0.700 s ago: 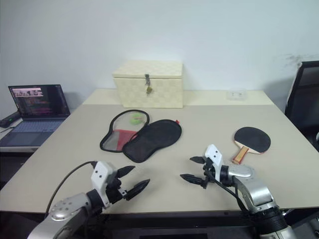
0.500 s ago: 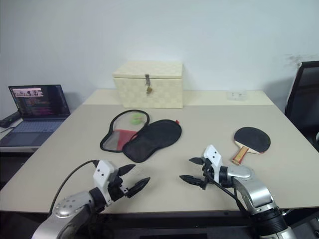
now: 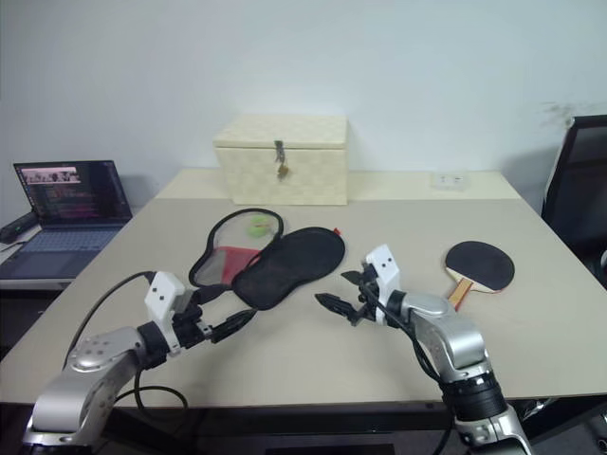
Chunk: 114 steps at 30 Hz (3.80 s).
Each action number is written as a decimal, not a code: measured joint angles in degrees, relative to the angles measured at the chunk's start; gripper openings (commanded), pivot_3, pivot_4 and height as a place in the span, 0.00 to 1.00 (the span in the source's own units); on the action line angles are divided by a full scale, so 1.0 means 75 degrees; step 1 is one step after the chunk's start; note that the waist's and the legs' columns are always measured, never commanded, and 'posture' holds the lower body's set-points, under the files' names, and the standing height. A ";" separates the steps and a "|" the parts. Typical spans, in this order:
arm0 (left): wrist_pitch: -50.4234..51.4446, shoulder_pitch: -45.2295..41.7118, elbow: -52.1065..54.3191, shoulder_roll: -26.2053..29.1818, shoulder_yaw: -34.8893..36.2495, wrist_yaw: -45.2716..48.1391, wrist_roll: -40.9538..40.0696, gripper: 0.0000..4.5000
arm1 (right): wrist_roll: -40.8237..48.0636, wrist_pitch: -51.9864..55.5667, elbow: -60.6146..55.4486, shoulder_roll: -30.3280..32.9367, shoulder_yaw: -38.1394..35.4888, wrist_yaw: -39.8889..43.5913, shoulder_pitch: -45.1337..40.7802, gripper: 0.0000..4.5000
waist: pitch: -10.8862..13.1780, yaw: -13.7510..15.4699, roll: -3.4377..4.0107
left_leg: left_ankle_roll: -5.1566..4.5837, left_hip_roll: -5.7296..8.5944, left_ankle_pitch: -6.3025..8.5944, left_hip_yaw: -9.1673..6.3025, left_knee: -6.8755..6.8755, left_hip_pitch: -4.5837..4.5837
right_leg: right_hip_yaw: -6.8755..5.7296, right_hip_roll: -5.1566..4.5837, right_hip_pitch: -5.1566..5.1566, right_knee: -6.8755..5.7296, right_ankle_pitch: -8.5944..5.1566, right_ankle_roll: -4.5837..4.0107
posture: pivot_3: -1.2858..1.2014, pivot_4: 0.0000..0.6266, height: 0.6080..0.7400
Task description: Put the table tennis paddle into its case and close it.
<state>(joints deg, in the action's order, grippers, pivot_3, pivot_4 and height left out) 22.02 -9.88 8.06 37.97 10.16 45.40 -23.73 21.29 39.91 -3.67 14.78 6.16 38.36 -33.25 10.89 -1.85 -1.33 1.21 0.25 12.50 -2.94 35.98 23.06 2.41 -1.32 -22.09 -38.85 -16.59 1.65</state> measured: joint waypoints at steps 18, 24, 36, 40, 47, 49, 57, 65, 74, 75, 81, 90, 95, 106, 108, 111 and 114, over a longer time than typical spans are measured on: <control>-0.2895 -0.3665 -0.6301 0.0011 -0.1788 0.2350 0.1991 1.00 | 0.1122 0.1038 -0.1988 0.1227 0.0045 0.0987 0.0004 0.99 | 0.0001 -0.0010 -0.0001 | -0.0002 0.0004 0.0000 -0.0020 0.0007 0.0046 | -0.0022 0.0007 -0.0036 -0.0007 0.0001 0.0000 | 0.52 0.24 1.00; -0.3767 -0.4240 -0.7364 -0.0043 -0.2167 0.2898 0.2548 1.00 | 0.1163 0.1048 -0.2047 0.1266 0.0027 0.0770 0.0118 0.99 | 0.0001 0.0003 -0.0002 | -0.0002 0.0008 0.0000 -0.0022 0.0011 0.0048 | -0.0025 0.0015 -0.0037 -0.0011 0.0001 0.0000 | 0.52 0.24 1.00; -0.4191 -0.4510 -0.7982 -0.0156 -0.2207 0.3356 0.2742 0.47 | 0.1209 0.1044 -0.2149 0.1434 -0.0063 0.0514 0.0282 1.00 | 0.0000 -0.0003 -0.0002 | -0.0003 0.0006 -0.0001 -0.0024 0.0019 0.0045 | -0.0025 0.0016 -0.0034 -0.0021 0.0001 0.0001 | 0.52 0.24 1.00; -0.4176 -0.4520 -0.8029 -0.0158 -0.2113 0.3326 0.2741 0.15 | 0.1207 0.0992 -0.2135 0.1500 -0.0127 0.0480 0.0271 1.00 | 0.0000 -0.0004 -0.0003 | -0.0004 0.0007 -0.0001 -0.0023 0.0018 0.0043 | -0.0025 0.0020 -0.0032 -0.0020 0.0001 0.0001 | 0.52 0.24 1.00; -0.3727 -0.4374 -0.7671 -0.0428 -0.1878 0.3236 0.2594 0.01 | 0.1200 0.0879 -0.1960 0.1751 -0.0371 0.0429 0.0143 1.00 | 0.0000 0.0010 -0.0003 | -0.0004 0.0011 -0.0001 -0.0026 0.0017 0.0045 | -0.0027 0.0019 -0.0030 -0.0018 0.0001 0.0001 | 0.52 0.24 1.00; -0.3414 -0.4199 -0.7173 -0.0741 -0.1877 0.3165 0.2526 0.01 | 0.1199 0.0859 -0.1904 0.1811 -0.0371 0.0434 0.0144 1.00 | 0.0000 0.0063 -0.0002 | -0.0004 0.0019 -0.0001 -0.0032 0.0021 0.0048 | -0.0032 0.0014 -0.0027 -0.0016 0.0001 0.0003 | 0.52 0.24 1.00; -0.2350 -0.3742 -0.5356 -0.2295 -0.2574 0.2832 0.2440 0.01 | 0.1200 0.0741 -0.1862 0.2276 -0.0430 0.0599 0.0297 1.00 | 0.0000 0.0079 -0.0003 | -0.0004 0.0020 -0.0001 -0.0043 0.0039 0.0066 | -0.0031 0.0016 -0.0029 -0.0014 0.0005 0.0010 | 0.52 0.24 1.00; -0.2286 -0.4285 -0.5555 -0.3223 -0.2942 0.2394 0.2587 0.01 | 0.1211 0.0730 -0.1891 0.2496 -0.0571 0.0570 0.0520 1.00 | 0.0000 -0.0005 -0.0003 | -0.0004 0.0015 -0.0001 -0.0030 0.0040 0.0060 | -0.0026 0.0029 -0.0030 -0.0019 0.0006 0.0010 | 0.52 0.24 1.00; -0.2176 -0.4130 -0.5167 -0.2785 -0.2561 0.2193 0.2392 0.63 | 0.1239 0.0816 -0.2154 0.2499 -0.0582 0.0524 0.0776 1.00 | 0.0000 -0.0003 -0.0003 | -0.0004 0.0015 -0.0001 -0.0033 0.0039 0.0060 | -0.0026 0.0026 -0.0030 -0.0019 0.0006 0.0010 | 0.52 0.24 1.00; -0.2126 -0.4039 -0.4974 -0.2691 -0.2462 0.2159 0.2316 0.72 | 0.1245 0.0842 -0.2158 0.2496 -0.0582 0.0519 0.0777 1.00 | 0.0000 -0.0003 -0.0003 | -0.0004 0.0015 -0.0001 -0.0034 0.0039 0.0061 | -0.0027 0.0026 -0.0030 -0.0018 0.0006 0.0010 | 0.52 0.24 1.00; -0.1159 -0.3240 -0.3310 -0.2095 -0.1756 0.2025 0.1455 0.99 | 0.1260 0.0968 -0.2122 0.2231 -0.0546 0.0430 0.0704 1.00 | 0.0000 -0.0011 -0.0002 | -0.0004 0.0008 -0.0001 -0.0039 0.0039 0.0060 | -0.0025 0.0018 -0.0030 -0.0019 0.0006 0.0009 | 0.52 0.24 1.00; -0.0504 -0.2439 -0.2315 -0.0552 -0.0724 0.1799 0.0850 0.99 | 0.1144 0.1241 -0.1524 0.1015 -0.0181 -0.0214 0.0241 1.00 | 0.0000 -0.0008 -0.0002 | -0.0003 0.0004 -0.0002 -0.0040 0.0039 0.0051 | -0.0026 0.0015 -0.0028 -0.0020 0.0006 0.0006 | 0.52 0.24 1.00; -0.0723 -0.2264 -0.2466 -0.0111 -0.0387 0.1498 0.0928 0.99 | 0.0609 0.1262 -0.0290 -0.0114 0.0119 -0.1183 -0.0288 1.00 | 0.0000 -0.0003 -0.0002 | -0.0002 0.0003 -0.0002 -0.0038 0.0031 0.0050 | -0.0025 0.0008 -0.0033 -0.0019 0.0006 0.0004 | 0.52 0.24 1.00; -0.0972 -0.1888 -0.2592 0.0340 0.0007 0.1152 0.0920 0.99 | -0.0296 0.0985 0.2367 -0.1767 0.0256 -0.2351 -0.1223 1.00 | 0.0000 -0.0008 -0.0002 | -0.0002 0.0004 -0.0002 -0.0031 0.0021 0.0049 | -0.0024 0.0004 -0.0038 -0.0019 0.0008 0.0002 | 0.52 0.24 1.00; -0.0956 -0.1832 -0.2515 0.0340 0.0038 0.1074 0.0909 0.99 | -0.0424 0.0805 0.2837 -0.1951 0.0260 -0.2356 -0.1404 1.00 | 0.0000 -0.0015 -0.0002 | -0.0002 0.0003 -0.0002 -0.0030 0.0021 0.0048 | -0.0023 0.0004 -0.0040 -0.0022 0.0009 0.0000 | 0.52 0.24 1.00; -0.0935 -0.1761 -0.2400 0.0355 0.0058 0.1028 0.0906 0.99 | -0.0576 0.0461 0.3469 -0.2283 0.0252 -0.2317 -0.1674 1.00 | 0.0000 -0.0027 -0.0002 | -0.0002 -0.0001 -0.0002 -0.0029 0.0020 0.0047 | -0.0023 0.0008 -0.0042 -0.0024 0.0011 -0.0004 | 0.52 0.24 1.00; -0.0868 -0.1749 -0.2326 0.0379 0.0064 0.1010 0.0904 0.99 | -0.0662 -0.0006 0.4215 -0.2708 0.0265 -0.2233 -0.2098 1.00 | 0.0000 -0.0059 -0.0002 | -0.0002 -0.0004 -0.0002 -0.0026 0.0017 0.0046 | -0.0021 0.0010 -0.0046 -0.0025 0.0012 -0.0006 | 0.52 0.24 1.00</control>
<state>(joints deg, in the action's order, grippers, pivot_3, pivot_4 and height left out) 15.51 -23.00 -9.39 40.81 10.64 52.98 -16.95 16.32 39.87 27.94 -5.53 8.14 21.62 -48.98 10.90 -2.29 -1.34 1.20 0.22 12.49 -3.14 36.11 23.41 2.25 -1.25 -22.44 -39.04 -16.50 1.60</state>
